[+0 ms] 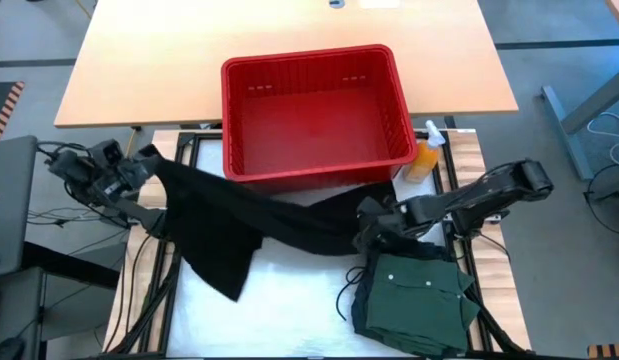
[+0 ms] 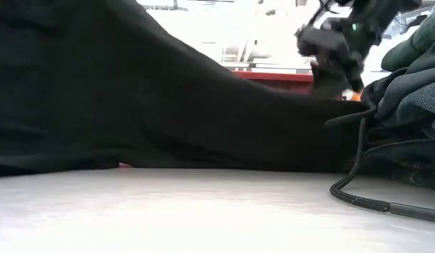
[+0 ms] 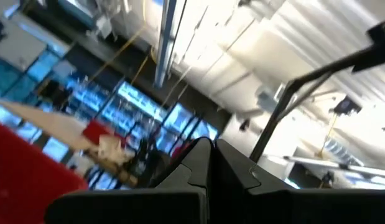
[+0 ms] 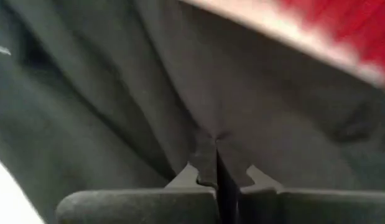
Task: Fold laundry
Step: Fold the black shirt
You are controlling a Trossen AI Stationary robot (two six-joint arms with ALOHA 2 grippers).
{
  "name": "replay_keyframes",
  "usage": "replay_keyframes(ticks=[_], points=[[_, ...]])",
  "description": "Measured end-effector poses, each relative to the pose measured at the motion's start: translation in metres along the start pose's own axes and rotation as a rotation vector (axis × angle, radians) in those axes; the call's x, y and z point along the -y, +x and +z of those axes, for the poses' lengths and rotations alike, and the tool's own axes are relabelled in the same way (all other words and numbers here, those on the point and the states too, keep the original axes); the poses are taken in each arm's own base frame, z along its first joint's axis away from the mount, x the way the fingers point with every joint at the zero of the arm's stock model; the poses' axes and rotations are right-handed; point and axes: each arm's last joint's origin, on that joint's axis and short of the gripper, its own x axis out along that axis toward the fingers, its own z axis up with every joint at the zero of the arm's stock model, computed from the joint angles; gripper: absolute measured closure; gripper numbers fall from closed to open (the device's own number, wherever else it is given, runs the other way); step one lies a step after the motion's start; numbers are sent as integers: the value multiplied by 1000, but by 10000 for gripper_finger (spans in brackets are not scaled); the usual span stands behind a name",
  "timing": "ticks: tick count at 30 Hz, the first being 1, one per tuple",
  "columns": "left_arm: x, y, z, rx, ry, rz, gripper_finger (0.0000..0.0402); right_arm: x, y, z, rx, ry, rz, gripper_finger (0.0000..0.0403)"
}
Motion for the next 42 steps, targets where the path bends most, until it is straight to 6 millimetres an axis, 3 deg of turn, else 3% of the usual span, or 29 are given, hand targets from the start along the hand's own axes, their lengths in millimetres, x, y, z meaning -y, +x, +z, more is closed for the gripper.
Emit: replay_keyframes(ticks=[7,14,21,30,35,42], points=[[0,0,0,2,27,-1,402,15,-31,18,148,55,6,389],[-2,0,-9,-88,45,3,402,25,-26,16,100,145,-72,387],[-5,-1,-23,-216,27,-40,402,15,-14,6,-35,134,-11,312],[-16,-4,-68,-474,-99,-105,402,12,-30,-4,-103,148,50,212],[-23,-6,-88,-542,-160,-77,402,9,-31,-14,-139,84,23,200],[-26,-6,-91,-515,-160,-12,402,-3,-16,-28,-123,-26,11,205]])
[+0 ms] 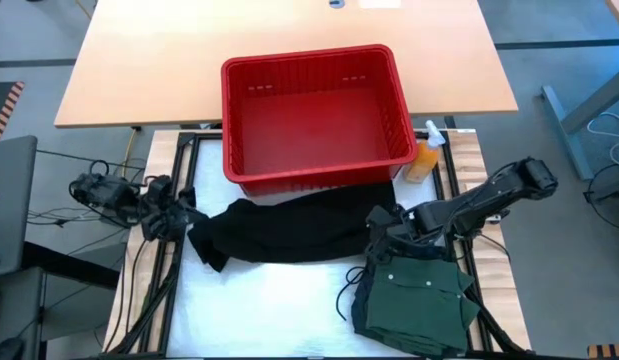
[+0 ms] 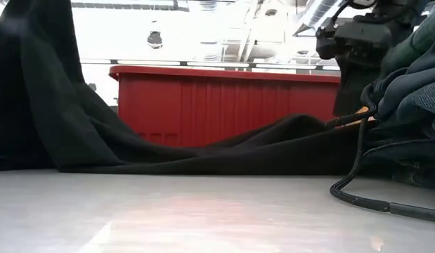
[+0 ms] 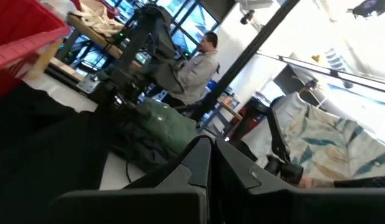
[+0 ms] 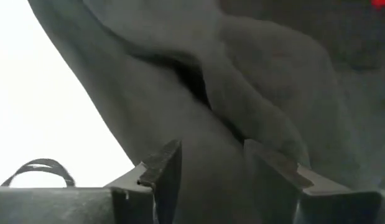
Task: Fold laundry
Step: Fold the black shirt
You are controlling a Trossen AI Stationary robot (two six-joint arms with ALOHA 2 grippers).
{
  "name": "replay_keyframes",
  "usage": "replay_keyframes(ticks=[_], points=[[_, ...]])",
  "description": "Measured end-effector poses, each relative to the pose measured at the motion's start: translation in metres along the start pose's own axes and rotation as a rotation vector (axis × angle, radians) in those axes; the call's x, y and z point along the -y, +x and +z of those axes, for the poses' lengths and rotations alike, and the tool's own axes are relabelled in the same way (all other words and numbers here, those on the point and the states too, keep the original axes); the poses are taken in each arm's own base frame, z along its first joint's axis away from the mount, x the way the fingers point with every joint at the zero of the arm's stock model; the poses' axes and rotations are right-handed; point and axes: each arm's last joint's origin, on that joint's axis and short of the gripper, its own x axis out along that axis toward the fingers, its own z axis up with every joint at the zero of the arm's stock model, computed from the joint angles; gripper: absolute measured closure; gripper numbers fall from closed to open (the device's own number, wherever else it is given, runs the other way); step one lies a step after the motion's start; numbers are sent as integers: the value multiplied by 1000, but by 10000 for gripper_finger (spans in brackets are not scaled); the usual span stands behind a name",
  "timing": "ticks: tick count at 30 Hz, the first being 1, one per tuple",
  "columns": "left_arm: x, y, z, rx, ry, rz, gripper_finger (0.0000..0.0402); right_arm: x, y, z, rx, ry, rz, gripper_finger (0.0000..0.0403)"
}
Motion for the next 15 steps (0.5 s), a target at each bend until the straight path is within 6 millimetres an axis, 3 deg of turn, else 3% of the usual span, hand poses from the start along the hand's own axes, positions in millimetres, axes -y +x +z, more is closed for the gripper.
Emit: replay_keyframes(ticks=[10,12,15], points=[[-3,0,-1,24,-58,68,402,-8,30,-1,51,-147,-109,225],[-3,0,0,35,-73,80,402,-10,35,-2,32,-163,-99,253],[-3,0,1,60,-84,89,401,-13,38,-2,-10,-192,-46,338]])
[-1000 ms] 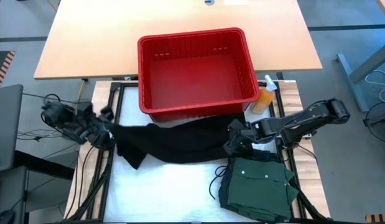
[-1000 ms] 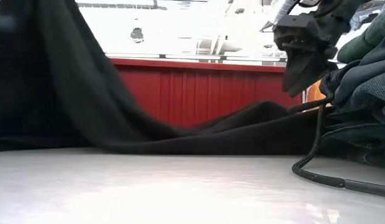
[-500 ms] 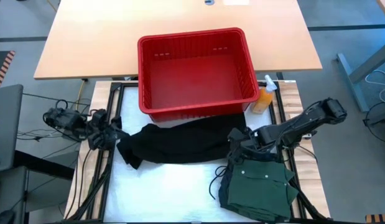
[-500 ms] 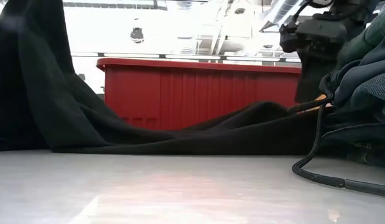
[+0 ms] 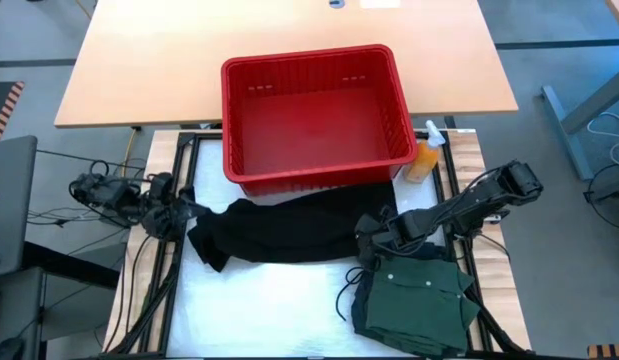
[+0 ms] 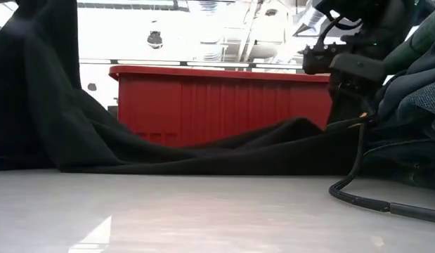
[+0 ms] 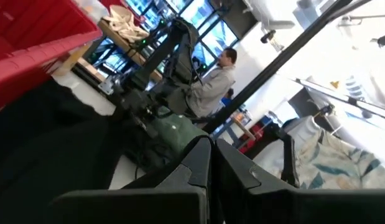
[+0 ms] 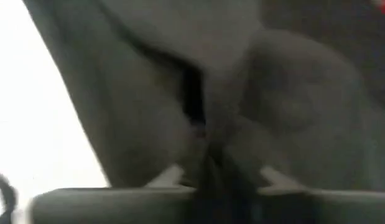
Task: Fold laundry
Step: Fold the black shirt
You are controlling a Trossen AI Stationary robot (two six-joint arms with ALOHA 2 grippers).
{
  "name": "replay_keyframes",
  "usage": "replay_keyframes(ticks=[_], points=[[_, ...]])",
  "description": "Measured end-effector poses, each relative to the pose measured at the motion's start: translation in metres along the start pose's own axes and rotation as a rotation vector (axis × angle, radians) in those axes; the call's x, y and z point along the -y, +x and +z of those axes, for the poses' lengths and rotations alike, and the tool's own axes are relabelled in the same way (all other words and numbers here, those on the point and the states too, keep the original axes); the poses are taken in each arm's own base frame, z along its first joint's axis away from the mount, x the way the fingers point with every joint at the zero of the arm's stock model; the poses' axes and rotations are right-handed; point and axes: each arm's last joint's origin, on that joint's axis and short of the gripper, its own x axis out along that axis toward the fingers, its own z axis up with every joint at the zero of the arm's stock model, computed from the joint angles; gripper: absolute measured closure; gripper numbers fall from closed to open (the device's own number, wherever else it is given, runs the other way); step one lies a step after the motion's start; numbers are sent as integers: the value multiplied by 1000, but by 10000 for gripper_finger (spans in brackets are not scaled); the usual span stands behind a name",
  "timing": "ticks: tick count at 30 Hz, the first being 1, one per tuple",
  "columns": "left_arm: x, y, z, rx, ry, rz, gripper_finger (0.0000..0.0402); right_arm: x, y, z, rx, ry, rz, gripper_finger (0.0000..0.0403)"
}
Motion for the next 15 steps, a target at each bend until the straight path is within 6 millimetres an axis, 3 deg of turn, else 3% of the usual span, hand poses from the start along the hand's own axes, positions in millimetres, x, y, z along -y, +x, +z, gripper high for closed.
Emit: replay_keyframes(ticks=[2,10,15], points=[[2,0,2,20,-7,-16,402,-1,-2,2,-15,-17,33,381],[17,-3,20,200,23,-167,402,6,-49,9,18,-32,35,388],[27,-9,33,354,118,-252,402,25,-81,4,21,-4,-42,388]])
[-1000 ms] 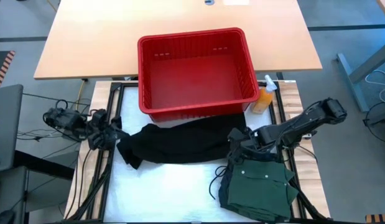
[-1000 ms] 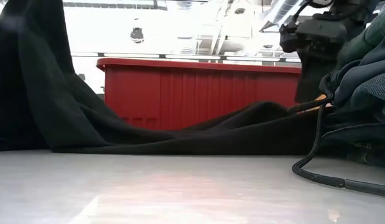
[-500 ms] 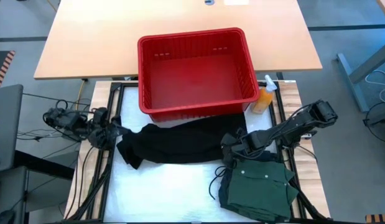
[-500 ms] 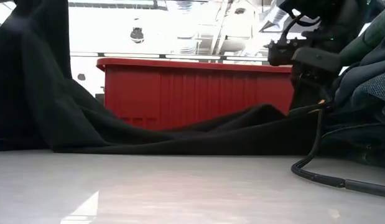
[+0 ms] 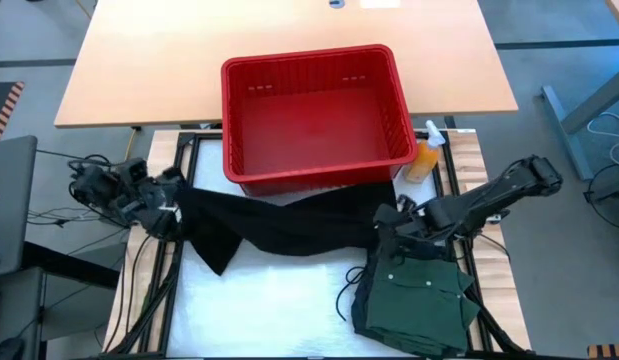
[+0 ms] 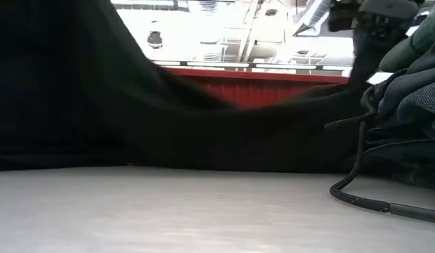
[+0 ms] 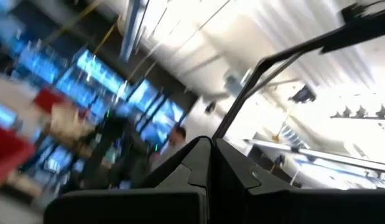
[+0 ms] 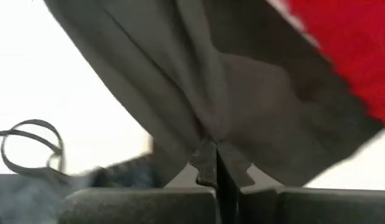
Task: Fold laundry
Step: Fold the black shirt
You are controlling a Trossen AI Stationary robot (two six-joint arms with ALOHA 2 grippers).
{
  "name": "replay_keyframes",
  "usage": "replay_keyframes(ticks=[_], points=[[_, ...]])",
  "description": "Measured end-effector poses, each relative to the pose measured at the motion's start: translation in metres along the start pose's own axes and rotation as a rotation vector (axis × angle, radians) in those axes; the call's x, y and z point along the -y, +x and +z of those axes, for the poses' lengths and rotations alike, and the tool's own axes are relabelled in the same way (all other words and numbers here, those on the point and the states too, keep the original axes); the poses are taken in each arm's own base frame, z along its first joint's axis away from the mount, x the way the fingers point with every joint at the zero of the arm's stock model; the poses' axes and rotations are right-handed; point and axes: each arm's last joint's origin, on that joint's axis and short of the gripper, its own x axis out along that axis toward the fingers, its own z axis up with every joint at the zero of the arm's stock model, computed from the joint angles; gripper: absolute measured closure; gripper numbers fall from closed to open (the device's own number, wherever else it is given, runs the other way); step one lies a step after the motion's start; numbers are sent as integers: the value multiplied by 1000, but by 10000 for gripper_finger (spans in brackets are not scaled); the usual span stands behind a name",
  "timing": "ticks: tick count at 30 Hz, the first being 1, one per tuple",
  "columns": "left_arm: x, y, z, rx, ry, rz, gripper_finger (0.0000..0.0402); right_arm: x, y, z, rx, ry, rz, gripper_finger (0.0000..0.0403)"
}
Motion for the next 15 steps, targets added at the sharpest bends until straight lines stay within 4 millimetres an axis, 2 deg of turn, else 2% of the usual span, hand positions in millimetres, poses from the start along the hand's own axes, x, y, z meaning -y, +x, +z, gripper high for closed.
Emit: replay_keyframes(ticks=[7,15], points=[[5,-1,11,114,72,-29,402,24,-23,-11,-30,94,-43,388],[5,0,9,92,132,-49,402,23,-34,-11,23,171,39,388]])
